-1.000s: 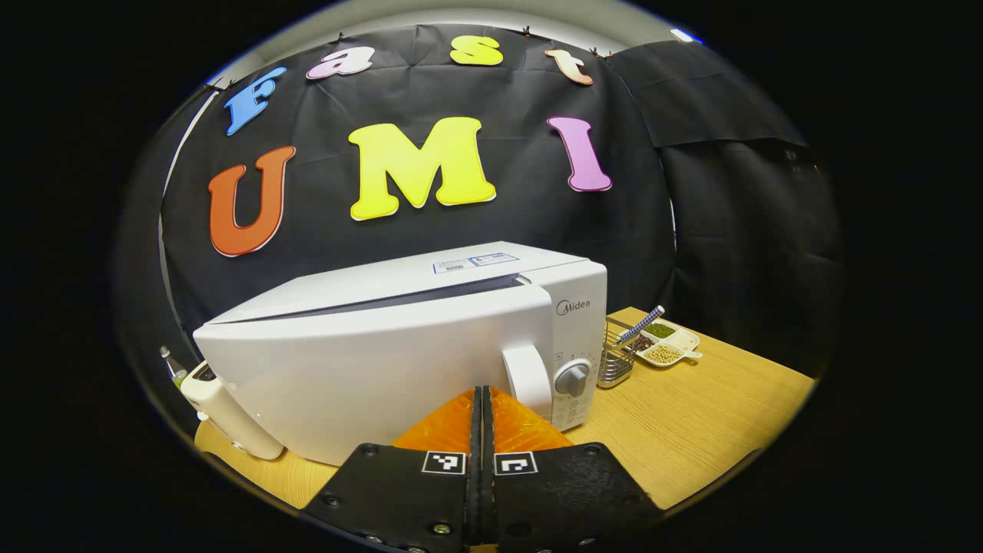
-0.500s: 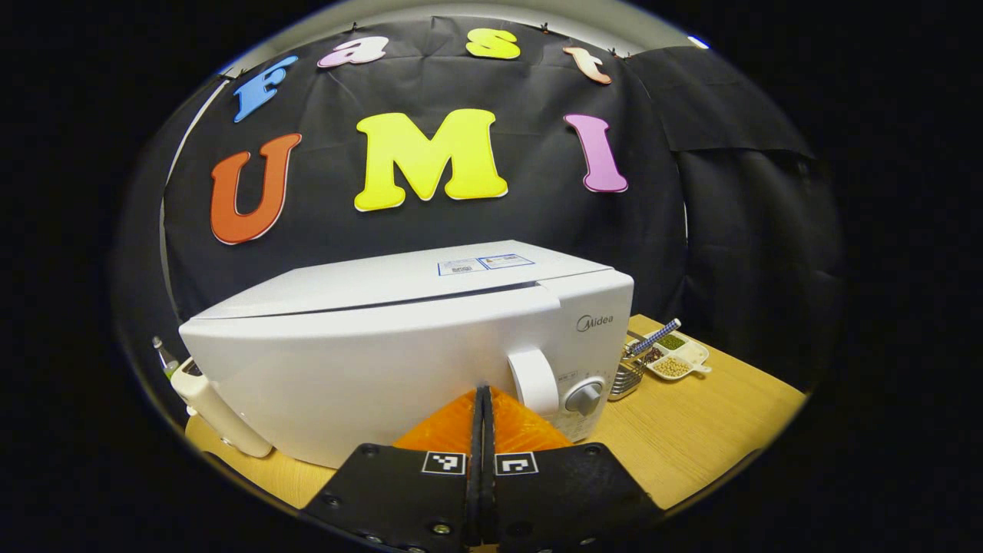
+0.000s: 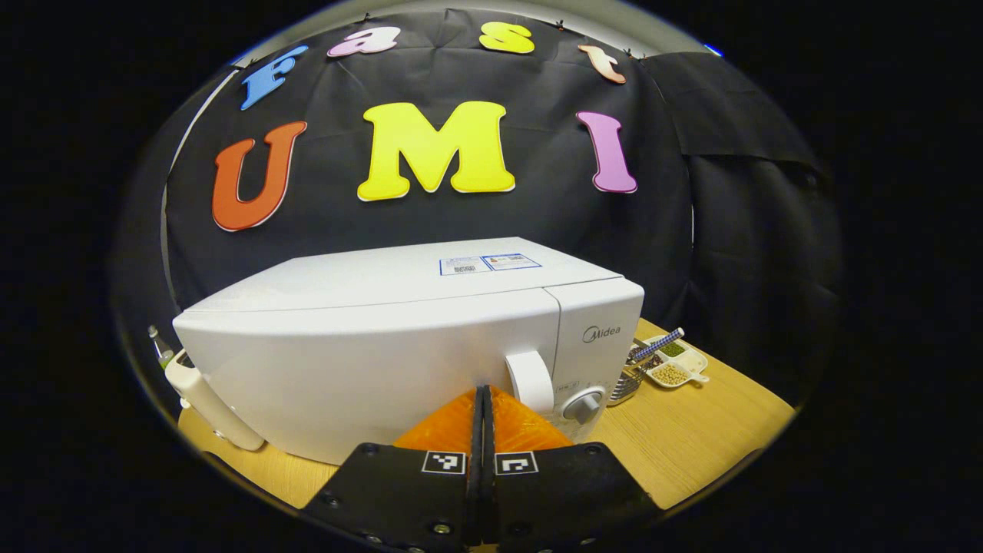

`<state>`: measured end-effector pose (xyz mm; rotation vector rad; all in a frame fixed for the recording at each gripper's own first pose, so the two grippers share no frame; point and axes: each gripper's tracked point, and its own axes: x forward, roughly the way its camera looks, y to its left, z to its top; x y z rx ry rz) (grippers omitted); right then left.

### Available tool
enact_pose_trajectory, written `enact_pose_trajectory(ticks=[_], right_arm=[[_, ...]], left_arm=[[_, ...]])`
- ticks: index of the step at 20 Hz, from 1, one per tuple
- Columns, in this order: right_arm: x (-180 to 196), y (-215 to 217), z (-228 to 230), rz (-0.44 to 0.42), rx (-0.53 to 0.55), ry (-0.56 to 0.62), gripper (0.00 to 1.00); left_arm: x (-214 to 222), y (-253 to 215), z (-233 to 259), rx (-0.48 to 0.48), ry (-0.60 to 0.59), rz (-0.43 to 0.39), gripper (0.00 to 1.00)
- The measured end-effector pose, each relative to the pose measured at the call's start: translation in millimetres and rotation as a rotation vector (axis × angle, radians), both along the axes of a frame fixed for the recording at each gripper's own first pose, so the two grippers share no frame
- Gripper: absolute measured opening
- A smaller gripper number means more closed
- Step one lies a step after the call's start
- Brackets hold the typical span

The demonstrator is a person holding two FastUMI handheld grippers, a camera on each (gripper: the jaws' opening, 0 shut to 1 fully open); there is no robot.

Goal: Open the microwave oven with the left hand, put the food in, and close the microwave oven.

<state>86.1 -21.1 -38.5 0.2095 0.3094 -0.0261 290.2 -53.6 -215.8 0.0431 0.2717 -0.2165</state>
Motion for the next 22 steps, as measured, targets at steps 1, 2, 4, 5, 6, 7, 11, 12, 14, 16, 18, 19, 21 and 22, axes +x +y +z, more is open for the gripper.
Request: enact_pose_trajectory(ticks=[1,2,4,5,6,7,11,12,14,16,18,19,21,22], right_arm=[[-1,2,1,-0.001,-0.001,-0.002,1.00],[-5,1,1,-0.003,-0.002,-0.005,0.92],[-8,0,0,-0.008,-0.006,-0.004,1.00],[-10,-1,0,-0.012,-0.008,-0.001,1.00],[-11,-2,-1,-0.015,-0.010,0.000,1.00],[-12,-3,-1,-0.019,-0.013,0.002,1.00],[-9,-3,1,-0.021,-0.029,-0.004,1.00],[-8,-4,3,-0.029,-0.057,-0.015,1.00],[-7,-3,10,-0.035,-0.117,-0.043,1.00],[-5,9,14,-0.018,-0.126,-0.055,1.00],[-3,20,17,0.000,-0.126,-0.065,1.00],[-3,28,19,0.010,-0.126,-0.071,1.00],[-5,40,20,0.025,-0.127,-0.080,1.00],[-6,46,20,0.033,-0.129,-0.084,1.00]], left_arm=[[0,0,1,0.002,-0.004,-0.003,0.00],[1,0,3,0.009,-0.007,-0.004,0.00],[1,0,3,0.017,-0.012,-0.011,0.00],[2,-1,2,0.021,-0.012,-0.011,0.00],[3,0,2,0.029,-0.009,-0.010,0.00],[2,1,0,0.033,-0.002,-0.006,0.00],[-17,19,-5,0.053,0.016,0.032,0.02],[-29,25,-8,0.052,0.036,0.045,0.19],[-57,36,-6,0.017,0.032,0.076,0.97],[-87,46,-6,0.004,0.048,0.097,0.96],[-117,56,-11,0.004,0.087,0.121,0.96],[-131,60,-10,-0.008,0.106,0.134,0.97],[-156,60,-2,-0.065,0.122,0.145,0.97],[-166,62,7,-0.074,0.115,0.153,0.96]])
